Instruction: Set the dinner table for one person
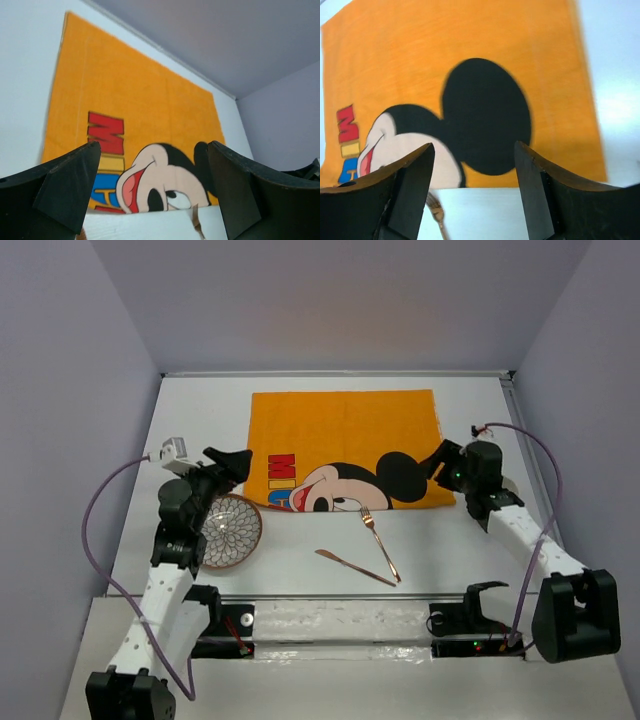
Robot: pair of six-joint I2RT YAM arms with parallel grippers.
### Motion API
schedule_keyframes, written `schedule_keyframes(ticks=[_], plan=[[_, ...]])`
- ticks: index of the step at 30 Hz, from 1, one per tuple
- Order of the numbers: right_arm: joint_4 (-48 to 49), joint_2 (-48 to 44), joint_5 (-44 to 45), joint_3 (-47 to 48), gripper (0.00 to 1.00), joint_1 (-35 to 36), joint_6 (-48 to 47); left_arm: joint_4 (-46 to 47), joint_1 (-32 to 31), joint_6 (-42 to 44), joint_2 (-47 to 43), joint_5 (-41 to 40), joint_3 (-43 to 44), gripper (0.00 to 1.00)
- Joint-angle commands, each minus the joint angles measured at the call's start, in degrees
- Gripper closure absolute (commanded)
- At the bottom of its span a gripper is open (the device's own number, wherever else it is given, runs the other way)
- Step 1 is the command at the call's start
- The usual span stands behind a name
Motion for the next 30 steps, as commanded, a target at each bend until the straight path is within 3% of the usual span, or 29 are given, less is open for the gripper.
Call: schedule_keyframes(ticks=[1,4,5,8,11,14,18,27,30], plan=[[0.1,-0.4,0.9,6.8,0.26,15.4,-2.2,-3.5,-0.1,4.4,-4.6,-0.5,11.3,0.01],[2.3,5.4,3.1,8.8,0.26,26.5,0.8,-7.5,-0.1,8.3,-6.1,-1.3,16.6,0.01],[5.8,7.2,3.4,9.3,0.26,32.8,3.4,-8.6,-0.1,11.3,-6.5,-1.5,20.2,0.01],[12.3,14.7,5.8,13.1,0.26,43.3,7.4,-14.1,-0.1,18.1,-6.7,-2.1,27.2,0.01],[17.4,23.1,8.3,18.7,0.28,49.1,11.3,-16.1,-1.0,22.6,-7.0,-8.2,29.9,0.01],[19.9,31.4,7.1,24.5,0.34,51.8,15.1,-13.1,-1.7,22.4,-9.1,-9.3,27.1,0.01],[18.7,41.3,7.1,32.0,0.35,54.8,16.6,-10.4,-1.6,22.0,-11.5,-11.8,23.4,0.01],[17.0,58.4,-4.0,44.3,0.37,56.7,22.3,-10.8,-2.0,23.6,-13.8,-12.2,21.2,0.01],[17.4,61.6,-7.4,47.0,0.57,56.7,23.8,-10.7,-2.2,23.8,-14.2,-12.2,21.2,0.01]])
